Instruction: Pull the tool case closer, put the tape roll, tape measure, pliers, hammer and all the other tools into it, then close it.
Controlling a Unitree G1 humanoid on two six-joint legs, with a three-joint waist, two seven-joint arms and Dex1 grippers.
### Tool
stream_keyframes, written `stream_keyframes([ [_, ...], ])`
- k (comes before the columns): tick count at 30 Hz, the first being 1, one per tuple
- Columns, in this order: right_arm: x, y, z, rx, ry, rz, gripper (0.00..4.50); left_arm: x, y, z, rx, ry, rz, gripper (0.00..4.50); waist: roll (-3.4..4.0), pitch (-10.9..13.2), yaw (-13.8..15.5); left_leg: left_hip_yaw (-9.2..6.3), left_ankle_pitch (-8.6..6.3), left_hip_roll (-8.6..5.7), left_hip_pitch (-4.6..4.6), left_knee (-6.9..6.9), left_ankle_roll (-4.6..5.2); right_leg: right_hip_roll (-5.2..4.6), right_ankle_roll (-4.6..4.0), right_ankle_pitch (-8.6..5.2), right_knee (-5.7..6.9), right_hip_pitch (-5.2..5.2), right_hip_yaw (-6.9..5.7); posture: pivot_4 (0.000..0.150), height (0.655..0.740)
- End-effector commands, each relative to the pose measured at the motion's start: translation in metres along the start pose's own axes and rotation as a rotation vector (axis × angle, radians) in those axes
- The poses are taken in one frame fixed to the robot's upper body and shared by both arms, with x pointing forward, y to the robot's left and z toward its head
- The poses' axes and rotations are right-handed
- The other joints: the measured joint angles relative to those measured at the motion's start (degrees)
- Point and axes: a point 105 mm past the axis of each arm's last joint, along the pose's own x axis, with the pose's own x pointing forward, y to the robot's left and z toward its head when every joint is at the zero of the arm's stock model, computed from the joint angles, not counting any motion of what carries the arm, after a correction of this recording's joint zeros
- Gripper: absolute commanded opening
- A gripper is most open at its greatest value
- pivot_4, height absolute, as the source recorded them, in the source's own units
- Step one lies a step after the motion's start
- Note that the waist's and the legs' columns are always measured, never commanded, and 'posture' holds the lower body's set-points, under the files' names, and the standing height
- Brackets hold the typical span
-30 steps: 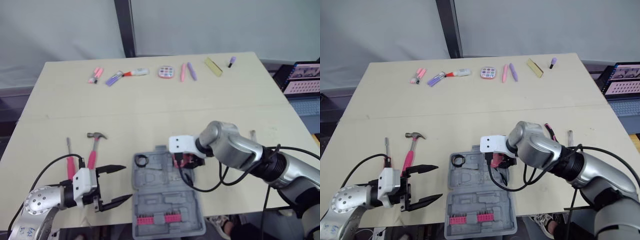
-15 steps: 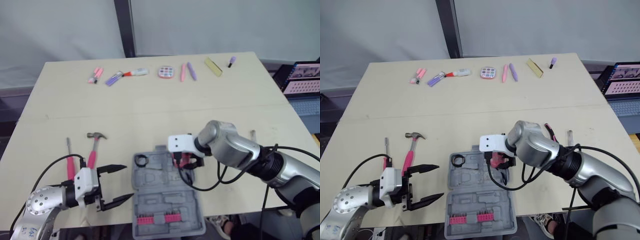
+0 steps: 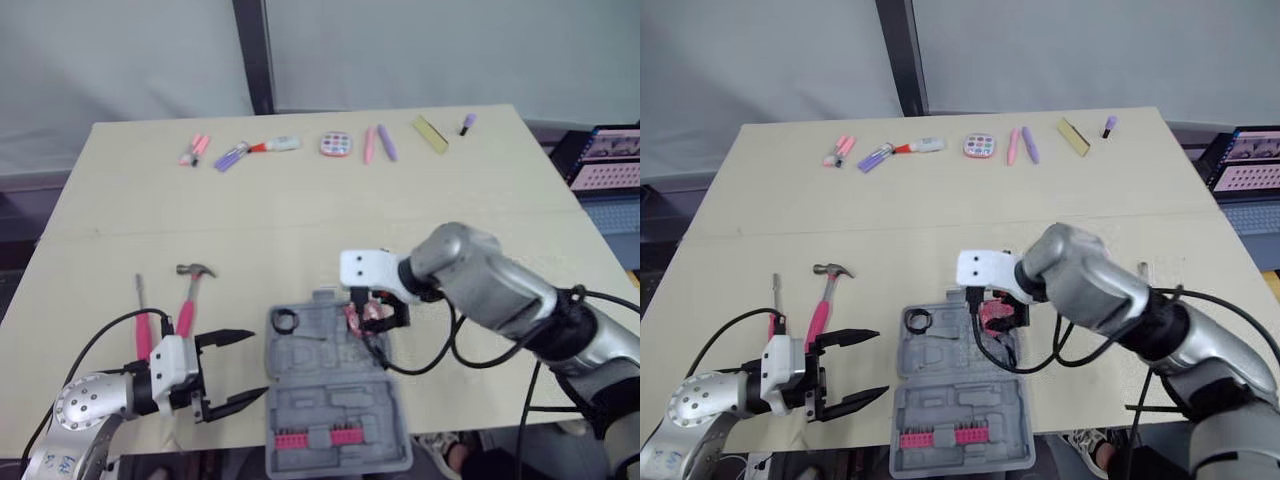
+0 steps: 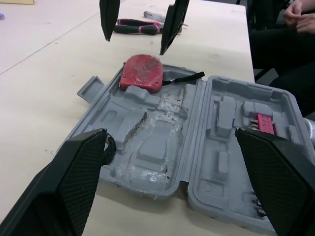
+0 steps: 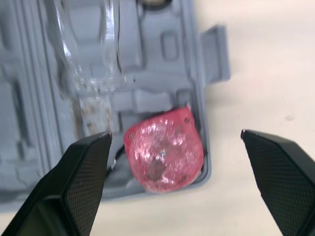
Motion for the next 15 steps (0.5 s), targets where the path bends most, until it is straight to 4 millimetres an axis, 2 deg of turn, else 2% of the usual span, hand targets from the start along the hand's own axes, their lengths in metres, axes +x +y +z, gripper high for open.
stream_keyframes([
  [1,-0.01,0.003,-0.003,0.017,-0.126,-0.009,4.45,0.002,-0.001,0.006,0.029,-0.017,-0.005,4.5,-0.01,0.0,0.17,0.0,0.0,-0.02,0.0,0.0,0.0,0.0,0.0,0.0,0.0,0.01,-0.01,0.15,0.74],
  [3,-0.011,0.006,-0.009,0.062,-0.175,-0.007,3.9,0.003,-0.001,0.006,0.029,-0.019,-0.007,4.5,-0.01,0.01,0.3,0.0,0.0,-0.05,-0.01,0.0,0.01,0.0,0.0,0.0,-0.01,0.01,-0.03,0.15,0.74],
  [5,-0.012,0.007,-0.011,0.072,-0.224,-0.019,3.15,0.004,0.0,0.006,0.03,-0.02,-0.009,4.5,-0.01,0.01,0.28,0.06,0.0,-0.05,-0.02,0.01,0.01,0.0,0.01,0.01,-0.01,-0.01,-0.03,0.15,0.74],
  [15,-0.012,0.005,-0.023,0.081,-0.414,-0.08,3.15,0.004,0.002,0.007,0.035,-0.018,-0.018,4.5,-0.02,0.01,-0.08,0.11,0.02,-0.03,0.06,0.02,0.03,0.0,0.02,0.01,0.02,0.05,-0.04,0.15,0.74],
])
